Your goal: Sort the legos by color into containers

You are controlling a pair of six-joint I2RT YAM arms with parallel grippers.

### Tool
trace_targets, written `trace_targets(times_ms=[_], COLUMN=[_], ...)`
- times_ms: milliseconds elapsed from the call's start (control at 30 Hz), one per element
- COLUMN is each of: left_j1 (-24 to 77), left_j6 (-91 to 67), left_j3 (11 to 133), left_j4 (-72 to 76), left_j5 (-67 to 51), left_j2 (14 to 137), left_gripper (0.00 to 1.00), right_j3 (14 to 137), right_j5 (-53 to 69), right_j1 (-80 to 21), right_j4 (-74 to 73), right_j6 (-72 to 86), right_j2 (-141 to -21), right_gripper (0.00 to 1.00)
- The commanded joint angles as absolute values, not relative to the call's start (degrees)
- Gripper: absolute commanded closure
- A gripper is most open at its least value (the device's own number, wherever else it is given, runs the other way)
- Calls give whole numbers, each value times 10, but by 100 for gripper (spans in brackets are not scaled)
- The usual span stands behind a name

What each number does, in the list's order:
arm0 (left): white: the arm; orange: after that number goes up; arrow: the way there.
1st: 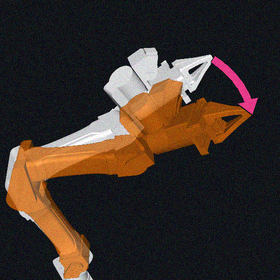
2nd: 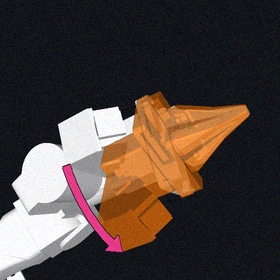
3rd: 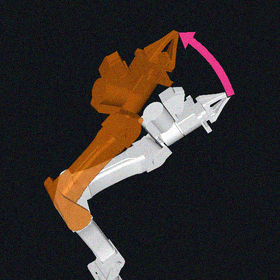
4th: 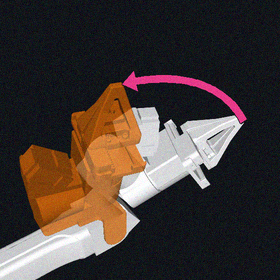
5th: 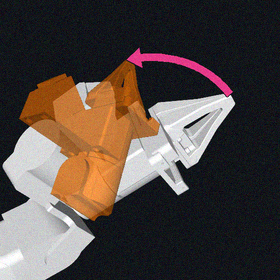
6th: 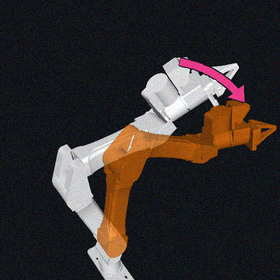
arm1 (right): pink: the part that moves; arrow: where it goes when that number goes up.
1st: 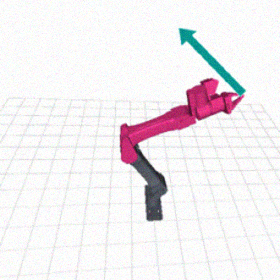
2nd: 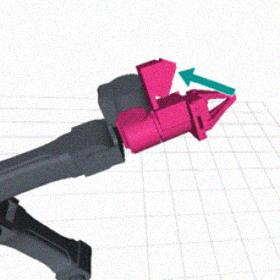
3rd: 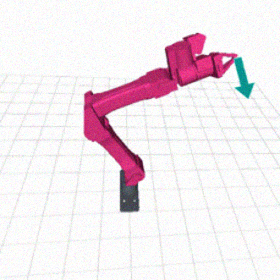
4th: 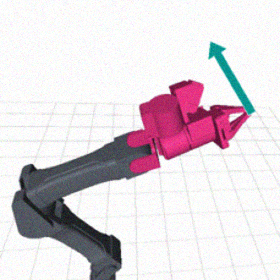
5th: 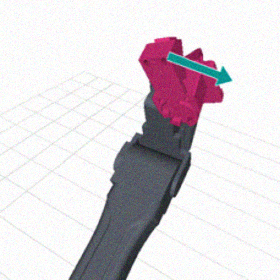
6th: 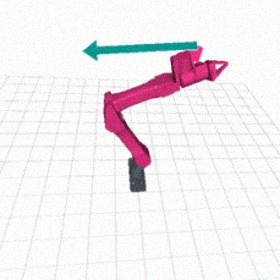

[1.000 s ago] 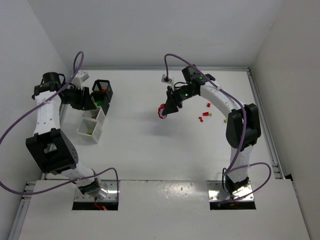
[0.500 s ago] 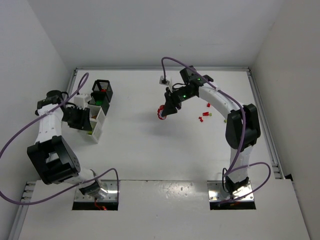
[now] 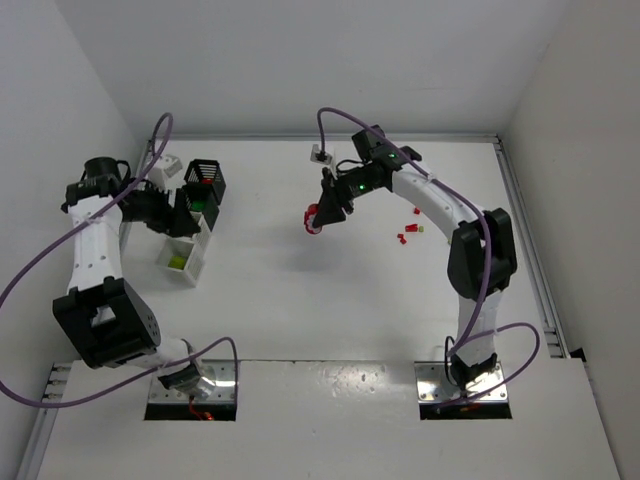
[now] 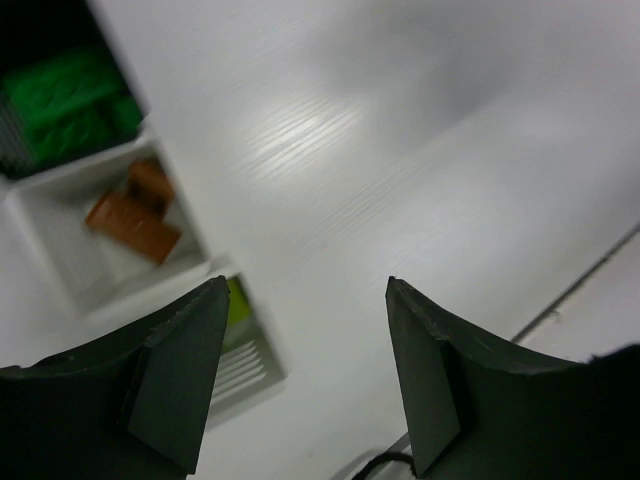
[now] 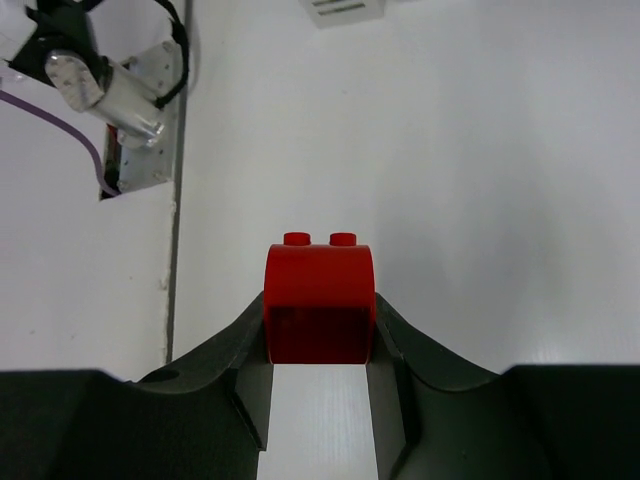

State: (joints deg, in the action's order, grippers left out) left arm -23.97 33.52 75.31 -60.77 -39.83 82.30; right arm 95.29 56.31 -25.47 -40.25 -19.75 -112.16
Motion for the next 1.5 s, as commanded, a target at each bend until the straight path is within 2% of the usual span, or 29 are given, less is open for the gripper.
trace_targets(times_ms=[0, 33, 167, 367, 500, 967, 1200, 1333, 1467], left_j1=[-208, -189, -122, -29, 10, 57, 57, 57, 52], left_j6=[401, 401, 339, 138, 117, 117, 122, 122, 122], left_j3=[789, 789, 788, 740, 740, 729, 718, 707, 700], left_j4=[-685, -696, -642, -417, -395, -359, -359, -359, -359], left_j5=[-589, -638, -682, -629, -607, -602, -633, -656, -668], left_j2=[830, 830, 843, 789, 789, 805, 810, 810, 810], left_gripper=[30, 29, 28, 26, 26, 26, 37, 53, 55], right_j3=[998, 1004, 1037, 1084, 1094, 1100, 1100, 1100, 1094], right_j5=[627, 632, 637, 648, 654, 671, 693, 707, 730], right_j1=[-279, -284, -312, -341, -352, -363, -363, -363, -358], right_j4=[-371, -371, -337, -313, -308, -297, -287, -281, -257], right_j6=[-197, -188, -152, -126, -120, -109, -97, -91, -70], right_j2=[-1137, -1148, -1172, -1205, -1205, -1200, -1200, -1200, -1200], right_gripper=[100, 100, 100, 100, 100, 100, 100, 100, 100])
